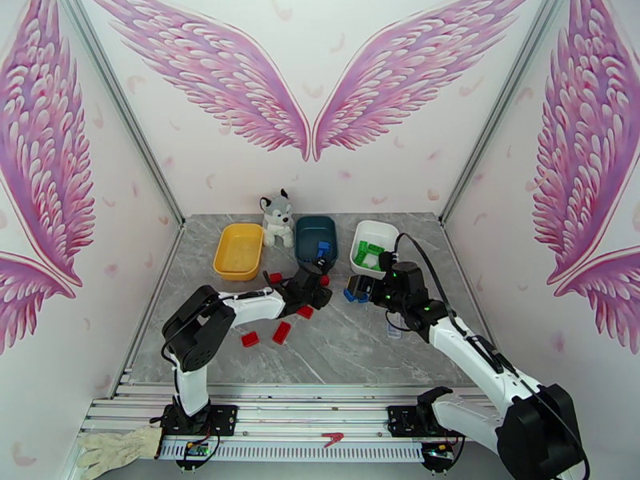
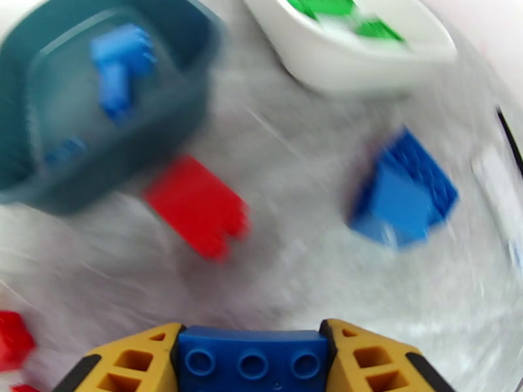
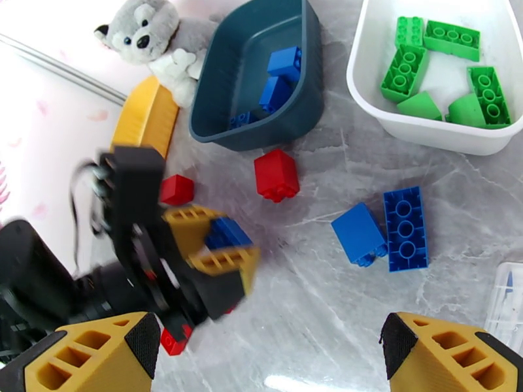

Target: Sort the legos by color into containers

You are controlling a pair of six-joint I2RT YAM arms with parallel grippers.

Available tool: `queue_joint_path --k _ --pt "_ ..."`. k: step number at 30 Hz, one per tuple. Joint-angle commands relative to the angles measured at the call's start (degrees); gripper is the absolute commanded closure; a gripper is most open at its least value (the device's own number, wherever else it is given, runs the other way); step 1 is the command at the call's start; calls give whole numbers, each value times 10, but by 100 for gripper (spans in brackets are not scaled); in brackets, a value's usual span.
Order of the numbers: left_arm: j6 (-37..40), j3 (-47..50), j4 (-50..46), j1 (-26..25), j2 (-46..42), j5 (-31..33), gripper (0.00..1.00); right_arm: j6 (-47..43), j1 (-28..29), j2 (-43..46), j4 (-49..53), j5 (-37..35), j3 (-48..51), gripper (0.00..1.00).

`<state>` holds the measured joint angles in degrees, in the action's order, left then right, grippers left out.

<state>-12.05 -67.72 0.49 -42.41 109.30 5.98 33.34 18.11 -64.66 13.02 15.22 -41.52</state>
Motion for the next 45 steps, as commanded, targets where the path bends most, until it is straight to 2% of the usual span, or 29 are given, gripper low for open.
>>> queue_joint_path --k 1,4,8,10,13,14,18,23,25,33,38,45 --pt "-17 -69 -10 21 0 34 72 3 -3 -5 0 -2 -3 4" --pt "-17 -128 -20 40 25 49 72 3 -3 -6 -2 0 -3 4" --pt "-17 -214 -52 65 76 49 67 3 -3 -9 -1 1 -4 4" --pt "-17 -255 -68 73 103 48 58 2 -2 -14 -2 2 -5 4" --pt "-15 -294 -83 80 129 44 39 -1 -3 -22 1 2 -8 4" --pt "-14 -295 -83 78 129 42 37 -3 -2 -25 4 -2 -9 5" --pt "-12 -256 -58 62 97 47 34 -6 -2 -43 12 -11 -16 10" --pt "-6 -173 -34 18 32 96 33 -2 -2 -55 33 -48 -25 21" --pt "-5 -132 -16 -2 6 108 32 0 -3 -55 43 -67 -27 21" --pt "9 16 44 -68 -41 70 26 8 -18 -32 55 -89 -20 20" --pt "23 87 112 -83 -29 -2 23 14 -35 13 55 -85 -4 10" --pt "32 55 117 -87 32 -45 22 12 -39 28 52 -76 1 7"
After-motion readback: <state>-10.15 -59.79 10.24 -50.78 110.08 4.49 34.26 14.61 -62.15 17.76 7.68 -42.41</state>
